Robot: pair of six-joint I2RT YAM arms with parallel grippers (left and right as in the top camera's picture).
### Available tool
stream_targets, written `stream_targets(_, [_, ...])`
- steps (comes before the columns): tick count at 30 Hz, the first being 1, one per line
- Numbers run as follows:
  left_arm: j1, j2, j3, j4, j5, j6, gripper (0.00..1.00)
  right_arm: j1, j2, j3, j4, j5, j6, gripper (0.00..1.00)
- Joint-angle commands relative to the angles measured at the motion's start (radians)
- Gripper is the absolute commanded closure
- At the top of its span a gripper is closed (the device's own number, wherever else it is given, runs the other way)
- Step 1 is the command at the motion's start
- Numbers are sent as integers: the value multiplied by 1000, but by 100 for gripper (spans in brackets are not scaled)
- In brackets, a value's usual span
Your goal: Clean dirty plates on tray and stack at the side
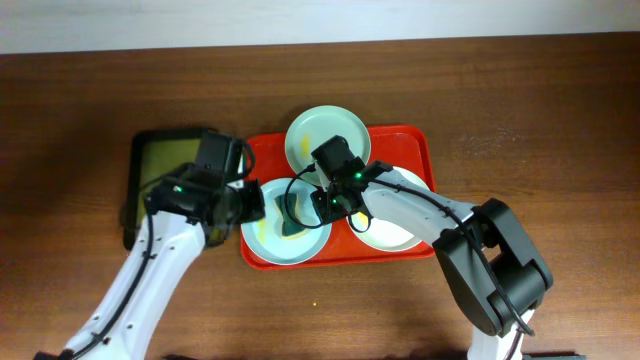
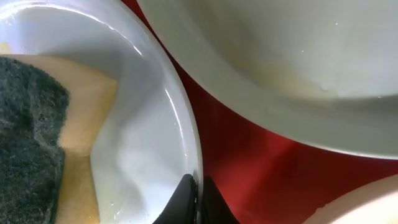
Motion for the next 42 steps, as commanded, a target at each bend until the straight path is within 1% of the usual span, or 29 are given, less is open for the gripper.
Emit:
stream_targets(1, [3,10,-143,177,124,-61,70,5,22,2,-4,8,-11,96])
stream_targets(5, [3,51,-229,335,124,-126,69,5,22,2,-5,8,-11,96])
stream_targets(12, [-13,167,-239,422,160,-152,70,5,22,2,-4,9,-11,96])
stream_targets(15, [-25,185,-239,460,173,-152,70,5,22,2,-4,8,-11,96])
stream_targets(19, [-44,185,-239,482,180,-152,71,5,22,2,-4,8,-11,96])
stream_targets(21, [-55,185,-240,483,177,-167,74,5,22,2,-4,8,-11,96])
stream_targets(24, [-72,196,-240,497,167,-185,73,5,22,2,-4,8,-11,95])
stream_targets(27, [-84,211,-240,497,117,-186,73,5,22,2,-8,8,-11,95])
stream_targets(32, [-92,245,-240,531,116,-201,67,5,22,2,-7,9,-11,95])
stream_targets(37, [-93,280,-240,546,115,-208,67,5,22,2,-8,9,-12,96])
stream_targets(38, [-93,282,-240,546,114,-208,70,5,22,2,-8,9,-12,96])
stream_targets(41, [-92,282,-240,546,79,-208,86,5,22,2,-8,9,-12,95])
stream_targets(42, [-92,282,-239,544,53,-208,88,5,22,2,-8,10,-12,96])
